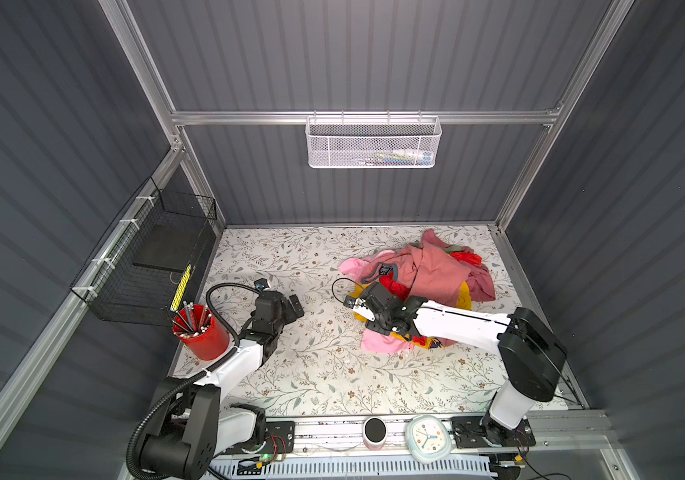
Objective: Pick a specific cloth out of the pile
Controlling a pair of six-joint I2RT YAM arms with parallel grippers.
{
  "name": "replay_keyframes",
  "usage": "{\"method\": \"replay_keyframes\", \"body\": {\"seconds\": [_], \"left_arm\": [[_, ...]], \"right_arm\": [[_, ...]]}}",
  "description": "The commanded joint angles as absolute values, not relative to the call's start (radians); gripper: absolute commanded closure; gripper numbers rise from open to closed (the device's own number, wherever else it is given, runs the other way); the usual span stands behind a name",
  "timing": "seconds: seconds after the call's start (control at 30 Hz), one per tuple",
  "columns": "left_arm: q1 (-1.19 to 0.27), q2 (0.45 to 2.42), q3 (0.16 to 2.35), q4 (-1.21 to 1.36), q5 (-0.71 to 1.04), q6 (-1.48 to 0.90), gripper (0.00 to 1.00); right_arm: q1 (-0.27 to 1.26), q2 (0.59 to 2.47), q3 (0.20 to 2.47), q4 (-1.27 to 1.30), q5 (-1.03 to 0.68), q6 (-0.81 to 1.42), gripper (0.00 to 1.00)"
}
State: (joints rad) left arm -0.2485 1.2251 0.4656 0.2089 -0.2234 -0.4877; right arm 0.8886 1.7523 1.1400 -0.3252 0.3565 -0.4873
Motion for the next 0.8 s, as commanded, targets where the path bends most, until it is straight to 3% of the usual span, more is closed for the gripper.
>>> {"method": "replay_keyframes", "body": {"seconds": [0.0,0.13,0.23,0.57,0.77], "left_arm": [[-0.256,1.197,0.448,0.193,-0.213,-0.492,0.00],[-0.256,1.190,0.442,0.196,-0.208,-0.488,0.00],[-0.256,1.193,0.442,0.194,-0.205,-0.486,0.00],[-0.256,1.217,0.485,0.170,-0.214,-0.454,0.00],[-0.257,1.233,0.499,0.162,-0.212,-0.436,0.00]], "right_arm": [[0.873,1.804,1.189,-0.353,0.378,-0.528,0.39],[0.842,1.870,1.241,-0.366,0.386,-0.531,0.41],[0.830,1.904,1.260,-0.367,0.384,-0.534,0.48],[0.807,1.888,1.229,-0.313,0.394,-0.490,1.00],[0.805,1.714,1.178,-0.274,0.379,-0.406,1.00]]}}
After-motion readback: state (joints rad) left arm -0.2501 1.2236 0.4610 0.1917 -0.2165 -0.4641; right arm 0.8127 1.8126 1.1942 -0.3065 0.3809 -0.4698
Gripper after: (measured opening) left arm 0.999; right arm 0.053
